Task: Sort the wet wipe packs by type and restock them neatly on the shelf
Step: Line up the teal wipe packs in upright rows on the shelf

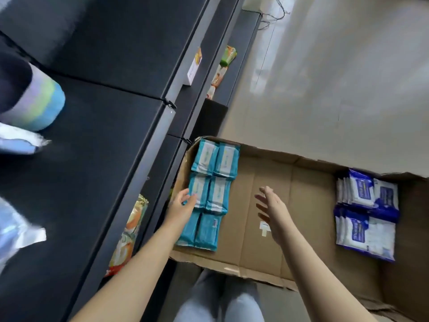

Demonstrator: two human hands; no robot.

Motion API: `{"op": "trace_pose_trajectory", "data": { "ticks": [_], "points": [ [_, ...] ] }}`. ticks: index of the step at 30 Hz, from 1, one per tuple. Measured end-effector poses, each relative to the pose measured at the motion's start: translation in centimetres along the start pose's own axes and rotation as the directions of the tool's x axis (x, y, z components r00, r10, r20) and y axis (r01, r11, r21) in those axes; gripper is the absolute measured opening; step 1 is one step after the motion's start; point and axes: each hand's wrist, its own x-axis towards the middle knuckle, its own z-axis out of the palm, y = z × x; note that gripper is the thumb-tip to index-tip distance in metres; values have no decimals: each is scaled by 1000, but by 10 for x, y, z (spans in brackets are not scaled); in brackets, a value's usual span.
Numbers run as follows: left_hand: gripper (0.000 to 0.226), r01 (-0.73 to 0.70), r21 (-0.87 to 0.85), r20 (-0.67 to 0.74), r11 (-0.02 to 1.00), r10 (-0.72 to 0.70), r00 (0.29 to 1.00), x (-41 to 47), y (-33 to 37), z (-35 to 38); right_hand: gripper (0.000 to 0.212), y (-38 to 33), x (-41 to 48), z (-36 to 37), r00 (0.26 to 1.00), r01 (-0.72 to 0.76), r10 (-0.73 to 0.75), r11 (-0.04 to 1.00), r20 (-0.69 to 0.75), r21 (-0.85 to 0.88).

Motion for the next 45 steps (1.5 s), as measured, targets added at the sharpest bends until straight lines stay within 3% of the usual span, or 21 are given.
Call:
{"op": "trace_pose_trajectory", "data": {
  "ticks": [3,10,14,17,26,30,35,40,45],
  "points": [
    [58,-24,38,-6,999,24,1000,64,0,14,50,8,56,23,998,-67,64,993,27,98],
    [61,-73,-32,-68,997,71,995,163,13,29,58,-3,138,63,996,-25,24,1000,85,10],
    [60,-68,26,-77,997,70,995,186,13,35,63,-13,170,78,990,-9,14,999,141,-38],
    [58,-60,55,-106,997,66,992,196,11,38,68,-16,183,83,993,-24,33,997,113,-78],
    [32,-85,19,-159,996,87,983,205,4,35,48,-10,212,83,999,-44,43,989,-16,-143],
    [31,-94,24,-117,995,96,988,184,-4,37,30,2,204,89,998,-30,23,992,-55,-122],
    [13,-61,-95,-153,994,46,987,118,-13,47,29,23,149,64,998,-21,26,996,-54,91],
    [14,-50,-317,-133,947,7,991,24,-25,54,24,34,55,2,999,-39,40,954,3,297],
    [7,-72,-589,-127,805,-4,992,-104,-6,50,17,3,-55,-49,995,-24,-17,915,99,402]
  ]
}}
